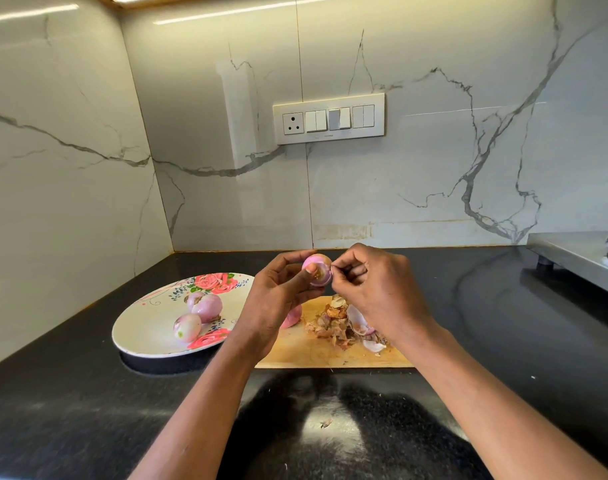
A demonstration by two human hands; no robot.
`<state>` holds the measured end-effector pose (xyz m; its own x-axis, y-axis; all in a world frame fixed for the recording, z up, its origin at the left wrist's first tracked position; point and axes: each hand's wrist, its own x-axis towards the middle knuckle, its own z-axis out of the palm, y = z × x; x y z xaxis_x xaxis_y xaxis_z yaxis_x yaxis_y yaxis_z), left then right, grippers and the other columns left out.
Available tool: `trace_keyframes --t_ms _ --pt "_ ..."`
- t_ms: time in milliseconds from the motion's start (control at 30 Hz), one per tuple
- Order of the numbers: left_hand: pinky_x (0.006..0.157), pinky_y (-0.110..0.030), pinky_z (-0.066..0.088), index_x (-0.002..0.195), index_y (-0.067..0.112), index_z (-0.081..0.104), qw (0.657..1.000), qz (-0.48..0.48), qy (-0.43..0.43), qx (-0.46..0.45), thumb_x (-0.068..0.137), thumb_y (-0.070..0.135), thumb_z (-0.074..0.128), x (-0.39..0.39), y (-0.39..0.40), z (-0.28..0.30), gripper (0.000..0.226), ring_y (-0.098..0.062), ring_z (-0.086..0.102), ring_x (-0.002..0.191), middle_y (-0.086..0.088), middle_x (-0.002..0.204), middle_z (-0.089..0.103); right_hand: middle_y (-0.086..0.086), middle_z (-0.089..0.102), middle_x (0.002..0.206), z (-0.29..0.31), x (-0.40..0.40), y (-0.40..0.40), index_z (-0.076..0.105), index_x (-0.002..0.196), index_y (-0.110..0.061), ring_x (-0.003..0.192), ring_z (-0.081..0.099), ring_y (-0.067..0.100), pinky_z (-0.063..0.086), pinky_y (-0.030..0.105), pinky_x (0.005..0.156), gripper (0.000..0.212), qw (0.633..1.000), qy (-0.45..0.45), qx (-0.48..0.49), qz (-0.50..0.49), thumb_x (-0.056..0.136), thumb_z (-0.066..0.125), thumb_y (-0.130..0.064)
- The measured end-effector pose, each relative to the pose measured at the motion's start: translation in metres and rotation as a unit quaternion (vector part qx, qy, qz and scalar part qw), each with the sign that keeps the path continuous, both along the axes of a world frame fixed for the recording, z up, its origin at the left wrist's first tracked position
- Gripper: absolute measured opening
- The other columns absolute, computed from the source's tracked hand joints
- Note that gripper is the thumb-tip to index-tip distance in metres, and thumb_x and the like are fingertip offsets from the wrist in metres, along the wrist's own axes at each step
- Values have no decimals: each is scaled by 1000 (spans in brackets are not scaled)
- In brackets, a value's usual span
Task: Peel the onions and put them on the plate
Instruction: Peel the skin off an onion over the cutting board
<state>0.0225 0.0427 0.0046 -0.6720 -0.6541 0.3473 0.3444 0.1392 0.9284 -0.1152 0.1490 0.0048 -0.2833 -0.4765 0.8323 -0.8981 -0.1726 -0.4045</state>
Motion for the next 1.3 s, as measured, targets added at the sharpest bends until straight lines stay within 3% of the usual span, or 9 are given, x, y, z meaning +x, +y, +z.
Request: trace_keyframes --t_ms 333,400,500,600,800,933,1167,1300 --pt "92 -32 59 125 10 65 998 -39 19 49 96 14 58 3 0 3 30 -27 71 103 -12 116 74 -7 71 73 2 -14 0 74 88 -12 64 66 0 50 6 63 6 996 -78 18 -43 84 77 -8" --pt "94 -33 58 124 12 66 998 -32 14 52 101 9 54 3 -1 2 26 -29 71 104 -15 117 73 -11 70 77 -1 -18 1 74 92 -16 70 67 -2 53 10 65 6 994 -98 44 -31 88 75 -11" --pt "96 -35 58 122 11 67 998 -20 12 50 99 11 56 3 0 3 26 -31 70 107 -16 118 72 -12 73 87 1 -17 1 72 99 -23 82 70 2 60 27 76 7 984 -161 67 42 93 72 -23" --pt "94 -34 58 123 10 66 999 -12 15 49 94 17 61 3 1 3 31 -31 70 109 -14 117 73 -11 75 98 7 -7 0 70 105 -25 92 71 6 61 34 82 22 967 -214 44 129 86 79 -33" --pt "90 -33 59 125 9 64 999 -15 4 39 99 11 57 2 1 2 27 -29 72 105 -14 118 73 -8 76 90 5 -6 -3 69 102 -23 87 73 6 61 33 81 23 967 -218 25 130 83 82 -17" --pt "93 -36 57 123 14 68 999 -15 3 33 101 8 55 3 1 3 27 -29 72 103 -13 116 73 -4 75 86 5 -5 -2 66 101 -19 82 72 5 58 22 74 22 965 -220 17 141 85 79 -10" --pt "83 -30 60 118 15 71 994 -31 34 97 98 16 56 5 0 7 25 -25 71 93 -14 113 74 -5 73 85 -1 -19 -5 64 98 -21 78 72 8 60 30 74 21 971 -226 9 78 87 78 -10" --pt "81 -27 60 123 14 68 993 -40 42 98 85 23 66 3 0 7 39 -22 71 87 -12 109 74 -10 72 82 -6 -24 -5 67 92 -24 74 69 0 53 16 68 15 982 -172 72 30 90 74 -11"
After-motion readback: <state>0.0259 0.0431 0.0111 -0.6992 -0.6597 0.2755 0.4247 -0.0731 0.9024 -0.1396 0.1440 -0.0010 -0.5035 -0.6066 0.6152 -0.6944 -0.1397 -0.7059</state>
